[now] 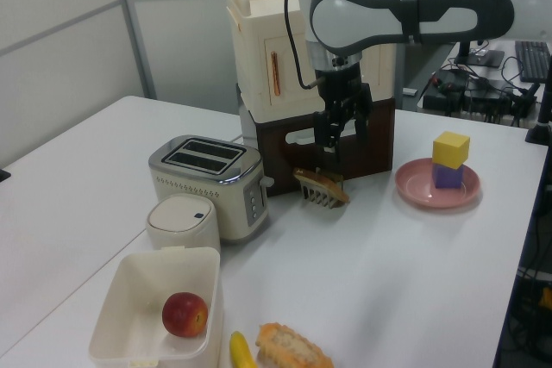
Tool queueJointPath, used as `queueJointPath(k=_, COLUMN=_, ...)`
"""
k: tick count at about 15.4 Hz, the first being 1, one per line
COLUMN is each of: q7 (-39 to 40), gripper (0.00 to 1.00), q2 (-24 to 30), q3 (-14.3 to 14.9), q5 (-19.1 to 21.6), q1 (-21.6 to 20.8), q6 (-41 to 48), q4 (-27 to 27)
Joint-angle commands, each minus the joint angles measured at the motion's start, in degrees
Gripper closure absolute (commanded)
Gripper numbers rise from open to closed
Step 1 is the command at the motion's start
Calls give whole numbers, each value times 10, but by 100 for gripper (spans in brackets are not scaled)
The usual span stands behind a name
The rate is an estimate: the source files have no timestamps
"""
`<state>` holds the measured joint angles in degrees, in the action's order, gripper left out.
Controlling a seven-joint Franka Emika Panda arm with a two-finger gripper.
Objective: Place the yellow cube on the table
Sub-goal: 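Move the gripper over the pink plate toward the yellow cube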
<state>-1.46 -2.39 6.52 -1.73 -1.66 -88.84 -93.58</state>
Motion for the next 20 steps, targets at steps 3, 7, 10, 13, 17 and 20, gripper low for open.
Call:
queueJointPath(k=3, q7=8, gripper=0, q2=-7, q3=23, q5=-9, q1=10, q6=-5, q4=18)
queueJointPath(k=7, q7=70, gripper=0, q2=-7, q3=88, q5=-20, q1=10, q6=-4, q4=17)
queueJointPath(k=10, q7=124, gripper=0, q2=-29, q3=151, q5=-19, q1=10, q6=-5, q4=14)
queueJointPath(k=13, q7=175, gripper=0, q2=-58, q3=218, q5=-12, q1=10, q6=-47, q4=11)
queueJointPath(k=17, q7=217, gripper=0, q2=-104, q3=287, q5=-11, q1=10, q6=-128, q4=-16)
queueJointPath(k=20, q7=234, gripper=0, q2=-142, q3=319, q5=-9, q1=20, q6=-173, q4=-21)
